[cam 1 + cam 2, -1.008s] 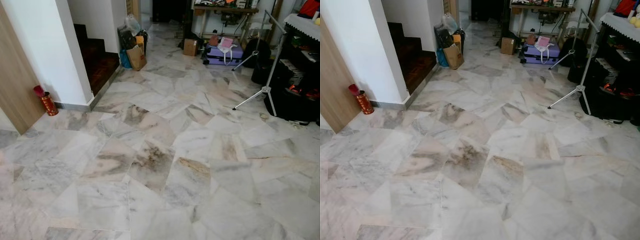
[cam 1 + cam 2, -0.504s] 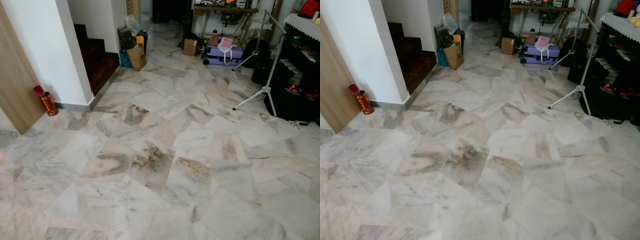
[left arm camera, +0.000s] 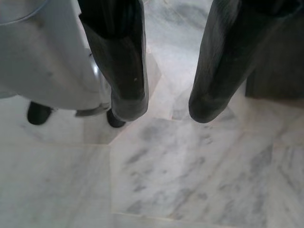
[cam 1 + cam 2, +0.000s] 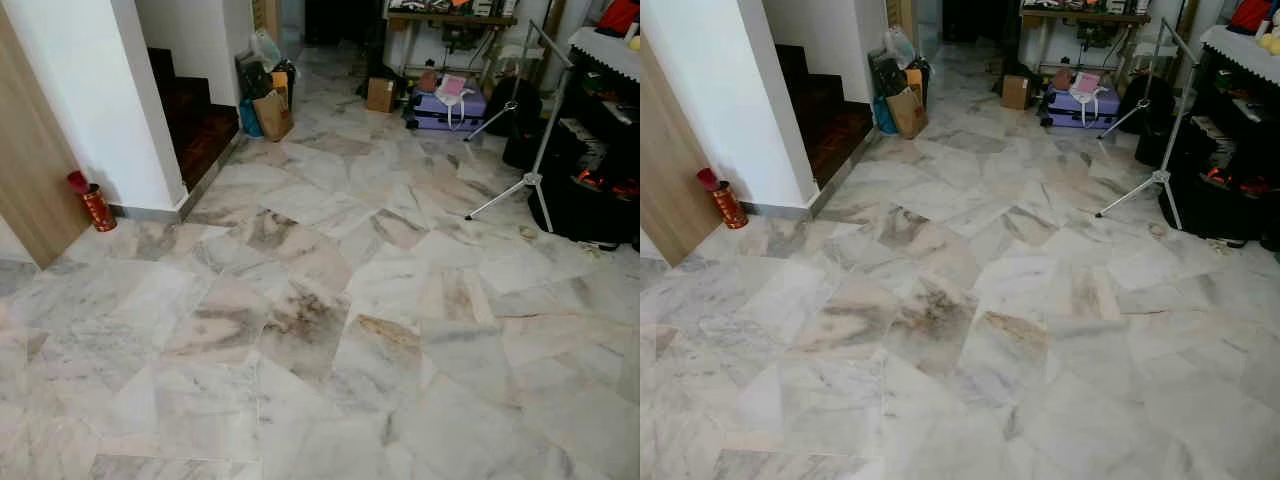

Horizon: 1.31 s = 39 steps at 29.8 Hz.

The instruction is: Move the pillow to the sofa from floor

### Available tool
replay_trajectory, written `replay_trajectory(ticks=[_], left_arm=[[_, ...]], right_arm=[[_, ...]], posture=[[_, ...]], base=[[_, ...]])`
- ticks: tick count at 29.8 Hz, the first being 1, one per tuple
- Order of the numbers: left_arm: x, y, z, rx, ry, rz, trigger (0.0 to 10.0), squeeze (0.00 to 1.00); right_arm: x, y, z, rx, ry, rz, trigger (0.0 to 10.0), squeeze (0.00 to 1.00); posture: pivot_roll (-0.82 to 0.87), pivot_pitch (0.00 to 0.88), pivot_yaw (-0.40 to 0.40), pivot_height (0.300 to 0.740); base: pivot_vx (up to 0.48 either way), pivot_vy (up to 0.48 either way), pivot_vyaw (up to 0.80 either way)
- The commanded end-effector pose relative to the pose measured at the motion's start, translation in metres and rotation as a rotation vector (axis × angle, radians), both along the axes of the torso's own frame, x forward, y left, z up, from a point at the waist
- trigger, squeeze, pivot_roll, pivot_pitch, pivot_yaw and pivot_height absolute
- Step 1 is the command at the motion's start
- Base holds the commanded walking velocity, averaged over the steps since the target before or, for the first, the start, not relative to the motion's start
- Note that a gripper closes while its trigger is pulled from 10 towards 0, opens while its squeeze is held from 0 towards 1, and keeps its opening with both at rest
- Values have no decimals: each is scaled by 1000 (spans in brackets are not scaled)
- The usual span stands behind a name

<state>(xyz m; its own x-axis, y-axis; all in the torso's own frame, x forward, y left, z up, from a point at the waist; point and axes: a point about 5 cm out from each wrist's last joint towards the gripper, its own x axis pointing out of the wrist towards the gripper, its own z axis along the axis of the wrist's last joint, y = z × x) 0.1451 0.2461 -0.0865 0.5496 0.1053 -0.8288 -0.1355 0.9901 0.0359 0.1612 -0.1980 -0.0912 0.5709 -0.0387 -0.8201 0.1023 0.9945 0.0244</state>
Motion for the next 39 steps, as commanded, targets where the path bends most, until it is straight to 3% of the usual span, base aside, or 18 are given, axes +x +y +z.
replay_trajectory(ticks=[1, 17, 30, 39], left_arm=[[-1, 5, 2, 12, -6, -13, 10000, 0], [-2, 4, 1, 23, -6, -24, 10000, 0], [6, 0, 2, 8, -12, -11, 10000, 0], [3, -2, 1, 3, -10, -6, 10000, 0]], right_arm=[[7, 6, 2, 50, -29, -52, 10000, 0], [8, 8, 3, 63, -35, -31, 10000, 0], [10, 9, 3, 51, -32, 5, 10000, 0], [10, 9, 4, 44, -28, 16, 10000, 0]], posture=[[8, 104, 31, 740], [5, 100, 25, 740], [12, 98, 14, 740], [19, 109, 11, 740]], base=[[0, 0, 0], [0, 0, 0], [0, 0, 763], [0, 0, 800]])
